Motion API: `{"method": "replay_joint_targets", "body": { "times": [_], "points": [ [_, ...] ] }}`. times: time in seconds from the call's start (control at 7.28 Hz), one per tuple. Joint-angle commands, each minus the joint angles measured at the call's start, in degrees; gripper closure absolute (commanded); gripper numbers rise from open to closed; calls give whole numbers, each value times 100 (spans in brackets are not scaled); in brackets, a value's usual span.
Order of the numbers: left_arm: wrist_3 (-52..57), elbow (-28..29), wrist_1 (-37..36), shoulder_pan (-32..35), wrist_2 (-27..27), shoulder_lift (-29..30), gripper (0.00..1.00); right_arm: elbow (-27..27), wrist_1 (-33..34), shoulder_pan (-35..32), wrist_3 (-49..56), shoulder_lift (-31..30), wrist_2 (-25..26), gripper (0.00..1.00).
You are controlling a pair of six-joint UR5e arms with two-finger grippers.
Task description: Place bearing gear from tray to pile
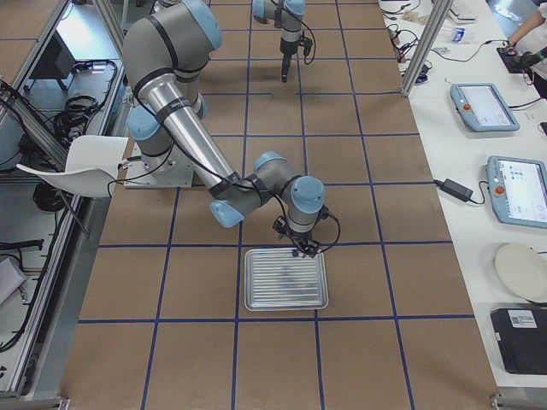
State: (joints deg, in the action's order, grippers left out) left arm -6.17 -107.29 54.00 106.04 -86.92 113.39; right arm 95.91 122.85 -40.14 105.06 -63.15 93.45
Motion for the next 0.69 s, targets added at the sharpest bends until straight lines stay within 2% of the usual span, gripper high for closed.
{"method": "replay_joint_targets", "body": {
  "times": [0.0,0.14,0.41,0.55],
  "points": [
    [2,-3,-12,39,8,104,26,15,405,24,1484,303,-19,0],
    [10,6,-21,31,-1,131,33,15,511,24,1543,382,-20,0],
    [11,32,-30,31,-9,236,33,15,556,24,1937,408,-491,0],
    [28,41,-108,31,-18,280,33,7,547,24,1896,409,-503,2]
  ]
}}
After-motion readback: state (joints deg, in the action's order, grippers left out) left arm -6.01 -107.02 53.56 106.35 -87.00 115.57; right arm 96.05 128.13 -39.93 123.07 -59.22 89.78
